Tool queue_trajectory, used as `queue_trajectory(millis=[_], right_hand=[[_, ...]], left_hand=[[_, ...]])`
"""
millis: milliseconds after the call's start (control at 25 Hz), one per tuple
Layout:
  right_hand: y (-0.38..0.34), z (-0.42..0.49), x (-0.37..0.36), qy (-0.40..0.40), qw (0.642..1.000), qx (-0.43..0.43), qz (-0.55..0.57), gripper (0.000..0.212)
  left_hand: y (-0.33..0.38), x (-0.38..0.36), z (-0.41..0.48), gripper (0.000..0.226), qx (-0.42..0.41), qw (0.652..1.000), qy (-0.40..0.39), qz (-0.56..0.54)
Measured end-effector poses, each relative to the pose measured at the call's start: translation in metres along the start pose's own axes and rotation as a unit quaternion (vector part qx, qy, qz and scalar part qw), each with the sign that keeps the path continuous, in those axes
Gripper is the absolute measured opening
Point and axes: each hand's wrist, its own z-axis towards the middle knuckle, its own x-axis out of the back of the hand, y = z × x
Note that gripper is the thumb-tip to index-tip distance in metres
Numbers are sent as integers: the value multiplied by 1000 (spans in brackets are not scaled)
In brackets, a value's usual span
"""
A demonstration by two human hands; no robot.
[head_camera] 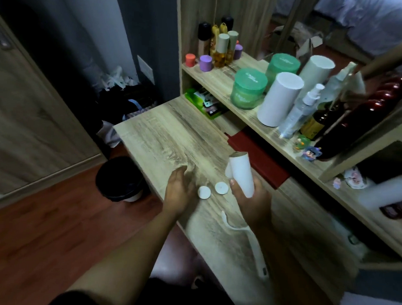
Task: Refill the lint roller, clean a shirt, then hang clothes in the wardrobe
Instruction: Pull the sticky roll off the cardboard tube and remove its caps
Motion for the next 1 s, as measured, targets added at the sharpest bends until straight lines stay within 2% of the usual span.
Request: queue_trajectory(millis=[80,200,360,520,640,760,880,1000], right_hand=[[-29,-2,-35,-26,998,19,53,61],[-76,-8,-113,-74,993,19,87,51],[-131,-24,-231,-103,990,5,99,52],[-160,-36,-356,-142,982,-39,114,61],[-137,-33,-440,-187,976,-85,79,65],[-86,-19,-508,-234,960,-144,48,81],[-24,0,-572,-291,936,-191,43,67],[48,16,-637,-332,914,-232,18,67]], left_hand=[[-16,32,13,47,5,1000,28,-11],[-57,91,39,46,18,998,53,-5],[-141,175,81,46,9,998,43,54],[-248,246,130,49,46,995,26,85],[-326,266,160,48,89,991,13,99],[-403,250,180,47,145,985,-1,98],[-484,213,195,51,209,974,-14,92],[-562,161,218,52,244,965,-21,88]])
